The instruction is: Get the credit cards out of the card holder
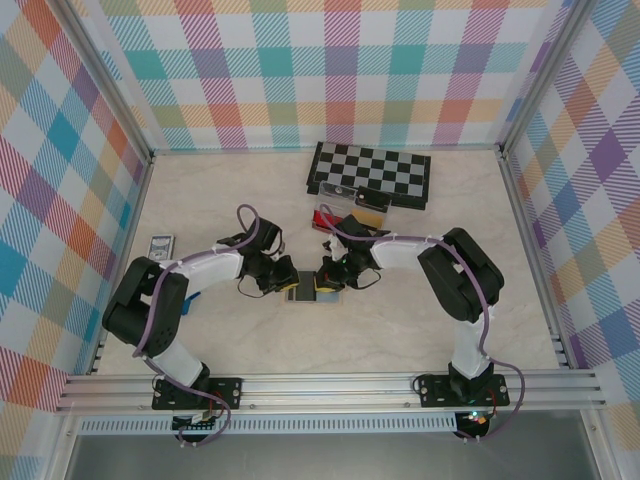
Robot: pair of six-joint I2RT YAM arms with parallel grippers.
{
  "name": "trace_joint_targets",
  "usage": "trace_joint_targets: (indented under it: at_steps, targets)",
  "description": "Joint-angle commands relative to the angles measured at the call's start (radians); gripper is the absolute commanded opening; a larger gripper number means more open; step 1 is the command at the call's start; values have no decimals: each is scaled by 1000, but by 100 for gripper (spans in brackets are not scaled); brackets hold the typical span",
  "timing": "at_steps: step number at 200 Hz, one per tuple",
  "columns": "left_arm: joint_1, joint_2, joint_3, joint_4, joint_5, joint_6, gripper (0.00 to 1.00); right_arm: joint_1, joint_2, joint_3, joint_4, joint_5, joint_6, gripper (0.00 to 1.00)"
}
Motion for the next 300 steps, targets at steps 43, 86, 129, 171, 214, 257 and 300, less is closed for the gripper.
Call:
trace_joint_targets:
  at_steps: [43,86,129,171,214,257,300]
  targets:
    - [6,45,2,-71,-79,15,6,-6,9,27,-65,31,-35,0]
    - [7,78,-21,-94,-108,10,5,-12,-13,6,-79,59,-45,0]
    - [7,81,-18,-94,-112,14,5,-20,-25,-17,-34,29,-27,4]
    - [7,86,-16,-99,-112,15,5,-18,4,-2,0,-14,-8,23]
    - [6,87,-18,-100,-112,12,5,-18,39,25,9,-46,-10,22]
    - [7,90,-19,-105,-115,14,4,-18,50,28,11,-43,-8,11]
    - [6,92,-25,-122,-138,12,4,-25,16,15,-46,21,-36,1]
